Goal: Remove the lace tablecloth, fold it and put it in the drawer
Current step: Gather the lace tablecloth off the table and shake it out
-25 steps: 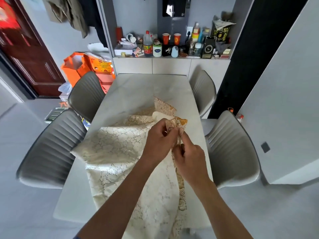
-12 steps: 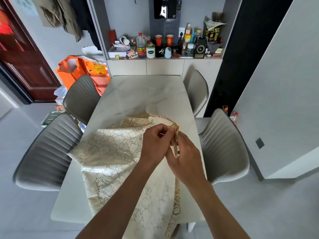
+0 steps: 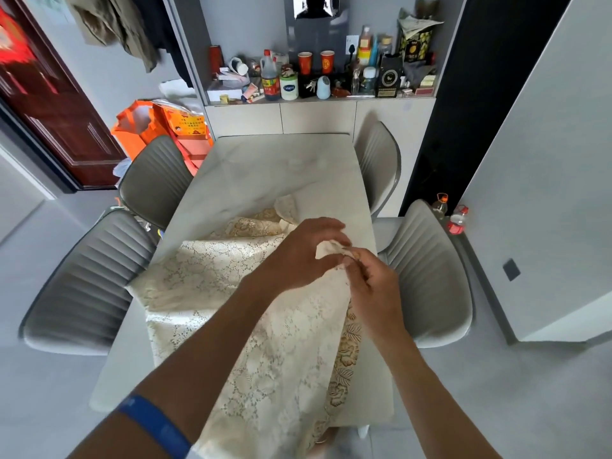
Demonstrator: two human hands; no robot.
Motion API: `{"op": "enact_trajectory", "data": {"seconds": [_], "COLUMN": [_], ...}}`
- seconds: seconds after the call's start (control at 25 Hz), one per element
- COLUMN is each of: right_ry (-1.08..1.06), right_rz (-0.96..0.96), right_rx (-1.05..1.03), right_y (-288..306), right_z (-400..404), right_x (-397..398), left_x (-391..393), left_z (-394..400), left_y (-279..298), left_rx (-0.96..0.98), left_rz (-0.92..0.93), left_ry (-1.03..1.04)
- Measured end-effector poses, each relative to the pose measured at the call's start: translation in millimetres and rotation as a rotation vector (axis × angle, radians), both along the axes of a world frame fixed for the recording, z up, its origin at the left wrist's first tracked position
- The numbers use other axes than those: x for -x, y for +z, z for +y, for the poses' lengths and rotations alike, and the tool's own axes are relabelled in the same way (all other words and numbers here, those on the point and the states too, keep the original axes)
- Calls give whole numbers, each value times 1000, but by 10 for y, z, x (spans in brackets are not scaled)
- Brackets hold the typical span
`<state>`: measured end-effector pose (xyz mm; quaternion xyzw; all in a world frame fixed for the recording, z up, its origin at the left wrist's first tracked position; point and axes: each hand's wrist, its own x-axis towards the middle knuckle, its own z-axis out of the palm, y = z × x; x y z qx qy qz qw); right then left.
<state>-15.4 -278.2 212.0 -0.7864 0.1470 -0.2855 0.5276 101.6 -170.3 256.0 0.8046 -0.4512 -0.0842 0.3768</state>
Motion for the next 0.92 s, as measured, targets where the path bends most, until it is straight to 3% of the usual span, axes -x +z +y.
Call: {"op": "enact_trajectory", "data": {"seconds": [0.12,0.24,0.4,0.56,0.72,0.92], "right_ry": [23,50,12,-120,-115,74], "right_rz": [-63,16,282,387,283,73], "right_rx": [-172,-339,-102,35,96,123], "right_y": [62,18,-272,-408,-225,560], "right_z": [-166,-85,478,969,1656,2297], "right_x": [27,63,350,603,972,1167], "left_x": [-74,-19,207,488,926,1331], "left_z": [-101,-77,249,994,2202,3495], "left_y": [75,30,90,243,372,836], "left_rx": [-71,-1,149,243,402,589], "left_rz": [118,34,4,-117,-132,-50], "left_ry": [-59,64,236,362,482,654]}}
